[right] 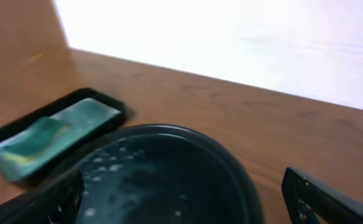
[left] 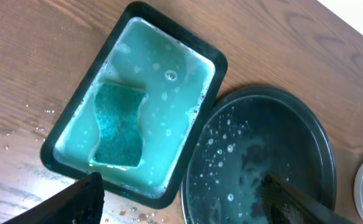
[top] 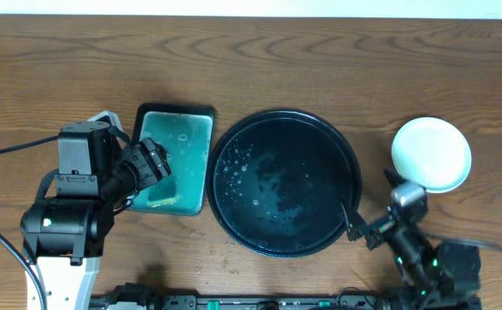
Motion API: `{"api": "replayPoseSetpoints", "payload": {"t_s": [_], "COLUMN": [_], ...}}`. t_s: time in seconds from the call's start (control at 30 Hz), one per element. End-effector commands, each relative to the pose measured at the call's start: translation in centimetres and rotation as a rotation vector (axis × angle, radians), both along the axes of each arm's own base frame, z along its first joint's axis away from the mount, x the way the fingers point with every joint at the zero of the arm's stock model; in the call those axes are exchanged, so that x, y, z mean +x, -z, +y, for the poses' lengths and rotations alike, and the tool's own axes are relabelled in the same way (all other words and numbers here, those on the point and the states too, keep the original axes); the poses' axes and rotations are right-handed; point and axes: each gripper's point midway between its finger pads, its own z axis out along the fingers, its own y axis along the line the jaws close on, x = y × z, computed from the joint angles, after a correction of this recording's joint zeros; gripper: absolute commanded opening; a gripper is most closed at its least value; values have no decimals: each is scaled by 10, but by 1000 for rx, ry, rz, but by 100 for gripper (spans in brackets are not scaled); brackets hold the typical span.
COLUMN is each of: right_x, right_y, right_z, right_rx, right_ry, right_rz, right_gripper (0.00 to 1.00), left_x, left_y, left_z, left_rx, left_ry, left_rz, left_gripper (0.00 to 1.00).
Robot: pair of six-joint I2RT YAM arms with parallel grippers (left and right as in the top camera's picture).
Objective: Clean dirty plates on tray and stack at the side
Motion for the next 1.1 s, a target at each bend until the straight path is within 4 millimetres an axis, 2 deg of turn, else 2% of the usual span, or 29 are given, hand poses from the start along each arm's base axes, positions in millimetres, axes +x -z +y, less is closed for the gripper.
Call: {"api": "replayPoseSetpoints", "payload": {"t_s": [0.0,0.1,0.2,0.4,0.53,1.07], "right_x": [1,16,24,24,24,24], "right_y": [19,41,54,43,54,54], "right_z": [-16,-21,-21,-21,-21,-21], "right_rx": [-11,7,62,62,58,58], "right_ry": [75,106,110,114,115,116], "right_rz": [-54,-51,-91,-133,-87,-87], "right_gripper": [99,99,99,99,99,99], "left_x": [1,1,1,1,1,1], "left_y": [-8,-8,-8,-8,-8,-8], "left_z": [-1,-1,-1,-1,-1,-1], "left_rx": [-7,-7,-7,-7,-7,-7], "left_ry": [9,9,9,9,10,9], "left_rz": [-19,-19,-19,-19,-20,-19], "left_gripper": [81,80,81,80,81,80]}}
